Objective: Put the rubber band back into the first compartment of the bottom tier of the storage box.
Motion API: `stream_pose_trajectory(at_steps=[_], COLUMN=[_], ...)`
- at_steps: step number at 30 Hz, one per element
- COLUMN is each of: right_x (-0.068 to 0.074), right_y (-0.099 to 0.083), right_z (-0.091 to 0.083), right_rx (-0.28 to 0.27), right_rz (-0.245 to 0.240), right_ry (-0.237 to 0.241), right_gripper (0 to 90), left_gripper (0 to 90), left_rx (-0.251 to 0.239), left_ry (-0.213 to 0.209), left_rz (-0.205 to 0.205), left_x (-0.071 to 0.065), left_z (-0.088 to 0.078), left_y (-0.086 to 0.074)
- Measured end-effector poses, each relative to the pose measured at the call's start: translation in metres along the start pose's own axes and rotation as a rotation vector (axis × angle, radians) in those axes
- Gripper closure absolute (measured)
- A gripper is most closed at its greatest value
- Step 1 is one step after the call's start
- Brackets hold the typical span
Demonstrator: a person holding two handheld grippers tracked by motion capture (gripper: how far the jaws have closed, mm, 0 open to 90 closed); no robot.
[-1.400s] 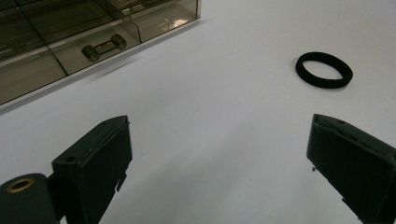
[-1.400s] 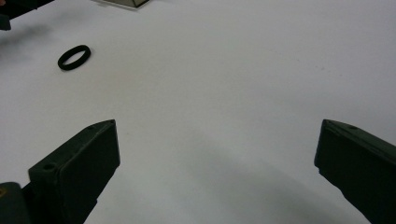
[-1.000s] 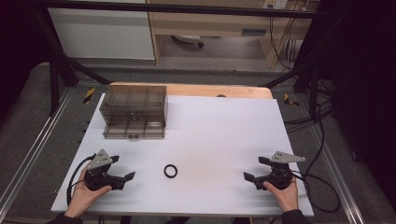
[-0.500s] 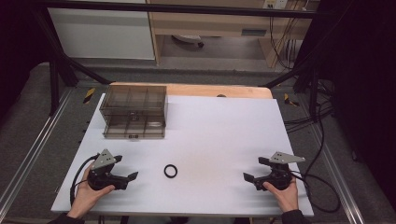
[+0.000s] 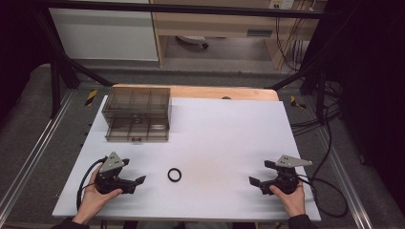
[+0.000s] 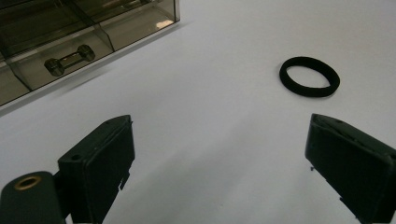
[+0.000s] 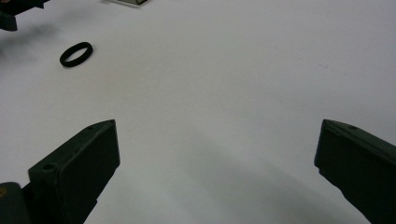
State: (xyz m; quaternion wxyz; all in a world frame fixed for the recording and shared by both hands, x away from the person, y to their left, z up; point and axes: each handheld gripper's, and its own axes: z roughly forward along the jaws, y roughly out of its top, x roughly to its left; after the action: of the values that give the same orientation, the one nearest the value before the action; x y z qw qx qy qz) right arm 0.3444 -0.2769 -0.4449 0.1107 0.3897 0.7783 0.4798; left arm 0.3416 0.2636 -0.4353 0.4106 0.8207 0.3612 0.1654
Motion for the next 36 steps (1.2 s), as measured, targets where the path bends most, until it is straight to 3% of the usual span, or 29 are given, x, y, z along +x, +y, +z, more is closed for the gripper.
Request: stream_pose_trajectory(at_steps=[22,36], right_x=[0.000,0.000], right_y=[0.000,0.000], right_z=[0.000,0.000], right_rx=[0.000,0.007], right_rz=[-0.002,-0.006], right_ry=[-0.008,-0.010], right_gripper=[0.7,0.7], left_gripper=[7.3,6.5], left_rx=[0.028,0.046], left_ry=[-0.001,-0.004], left_rz=[0.012,0.043], left_x=[-0.013,-0.024], left_z=[0.006,0.009], left_y=[0.011,0.031])
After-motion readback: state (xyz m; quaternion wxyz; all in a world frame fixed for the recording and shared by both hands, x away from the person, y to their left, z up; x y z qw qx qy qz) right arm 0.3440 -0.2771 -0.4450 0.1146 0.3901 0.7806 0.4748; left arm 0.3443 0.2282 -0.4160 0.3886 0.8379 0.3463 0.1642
